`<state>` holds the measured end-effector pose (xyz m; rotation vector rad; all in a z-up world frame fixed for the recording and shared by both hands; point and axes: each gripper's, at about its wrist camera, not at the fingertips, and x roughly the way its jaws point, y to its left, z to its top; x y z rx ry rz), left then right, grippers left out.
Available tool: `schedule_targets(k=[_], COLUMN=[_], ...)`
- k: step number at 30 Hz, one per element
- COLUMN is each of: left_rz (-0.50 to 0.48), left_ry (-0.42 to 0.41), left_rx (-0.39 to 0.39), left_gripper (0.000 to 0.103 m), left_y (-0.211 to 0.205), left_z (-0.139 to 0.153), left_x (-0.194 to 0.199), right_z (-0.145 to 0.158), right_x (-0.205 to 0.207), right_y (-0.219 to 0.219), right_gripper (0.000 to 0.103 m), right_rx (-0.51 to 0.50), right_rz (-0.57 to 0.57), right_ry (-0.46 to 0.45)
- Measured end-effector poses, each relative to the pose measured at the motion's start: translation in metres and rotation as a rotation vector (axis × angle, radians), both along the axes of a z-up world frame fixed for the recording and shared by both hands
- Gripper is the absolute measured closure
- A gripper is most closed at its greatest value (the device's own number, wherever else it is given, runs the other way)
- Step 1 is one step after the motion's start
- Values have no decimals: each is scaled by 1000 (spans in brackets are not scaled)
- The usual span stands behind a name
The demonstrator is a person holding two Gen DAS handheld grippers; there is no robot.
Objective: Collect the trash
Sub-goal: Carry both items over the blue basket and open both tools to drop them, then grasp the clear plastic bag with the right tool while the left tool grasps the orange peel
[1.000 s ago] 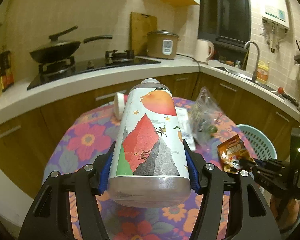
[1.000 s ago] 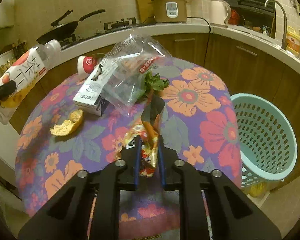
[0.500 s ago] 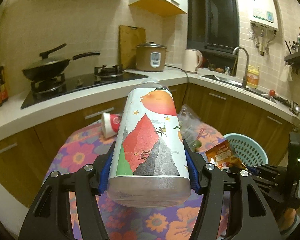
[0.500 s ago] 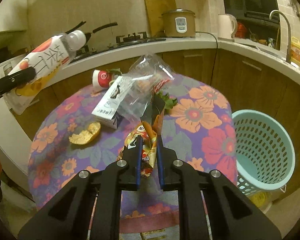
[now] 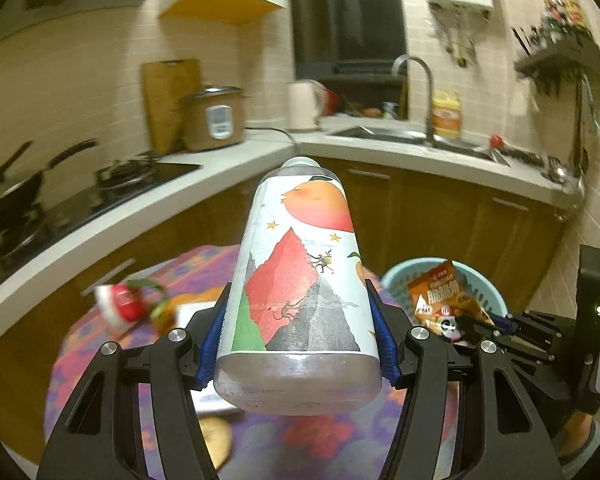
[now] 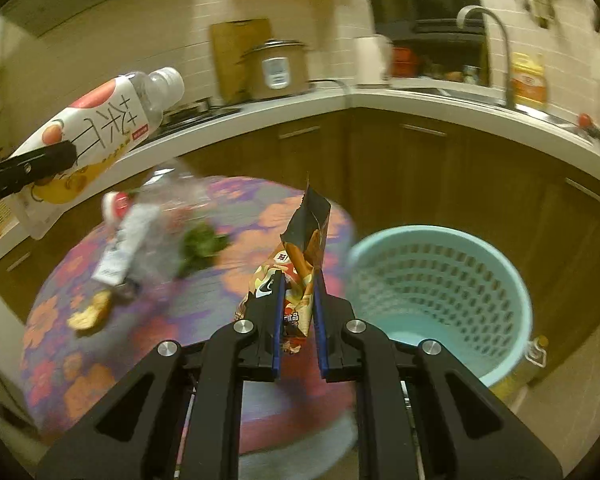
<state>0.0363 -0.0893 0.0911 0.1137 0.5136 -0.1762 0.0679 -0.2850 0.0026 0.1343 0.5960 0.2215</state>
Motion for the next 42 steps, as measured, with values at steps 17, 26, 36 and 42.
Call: schedule_targets(k=[17,26,36,42], left_rz=[-249,-300,-303,-252], left_ry=[348,330,281,218], left_rx=[9,24,-8,-57], left_gripper=[43,40,36,36], left_y=[-131,-140,-127,-85], left_z=[-112,-105,-80,-61], left_x=[123,106,85,54], right_z=[-95,-96,-66,-48], right_x=[64,54,33,24], right_y=[-96,-101,-96,-76], right_gripper=[89,73,54,54], right_rx=[64,68,65,57], right_rz=[-230,-224,-225,-170], right_ry=[247,256,196,166])
